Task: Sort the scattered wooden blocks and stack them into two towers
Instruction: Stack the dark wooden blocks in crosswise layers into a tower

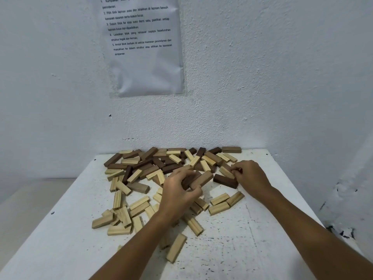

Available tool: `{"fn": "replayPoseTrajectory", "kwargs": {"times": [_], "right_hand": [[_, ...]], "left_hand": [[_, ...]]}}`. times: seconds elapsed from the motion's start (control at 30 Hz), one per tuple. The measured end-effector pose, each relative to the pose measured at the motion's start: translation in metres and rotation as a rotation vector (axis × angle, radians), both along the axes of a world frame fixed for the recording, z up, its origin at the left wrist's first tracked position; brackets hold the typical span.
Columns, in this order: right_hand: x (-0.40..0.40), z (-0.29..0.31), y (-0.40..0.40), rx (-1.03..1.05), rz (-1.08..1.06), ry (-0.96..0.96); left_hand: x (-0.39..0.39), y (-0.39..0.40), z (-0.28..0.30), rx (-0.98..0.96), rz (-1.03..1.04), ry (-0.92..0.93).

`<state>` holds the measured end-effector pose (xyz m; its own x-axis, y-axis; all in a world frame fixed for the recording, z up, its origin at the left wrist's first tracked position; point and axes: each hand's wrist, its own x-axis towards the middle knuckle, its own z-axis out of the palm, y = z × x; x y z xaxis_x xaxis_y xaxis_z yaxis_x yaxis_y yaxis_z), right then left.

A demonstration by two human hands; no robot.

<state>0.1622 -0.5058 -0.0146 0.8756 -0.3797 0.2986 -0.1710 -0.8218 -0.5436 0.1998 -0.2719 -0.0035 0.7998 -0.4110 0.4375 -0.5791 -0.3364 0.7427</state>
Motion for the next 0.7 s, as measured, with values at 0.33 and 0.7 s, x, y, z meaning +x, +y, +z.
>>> {"fn": "replayPoseTrajectory", "kwargs": {"times": [0.33,0.7], "right_hand": [[-0.013,0.003,0.011,-0.124,-0.134,0.09],[-0.037,0.008,0.039,-0.202,-0.143,0.177]], "left_hand": [[-0.027,0.025,-0.007,0.022,0.032,0.031],[-0.081,0.068,-0.006,0.093,0.04,0.01]]}}
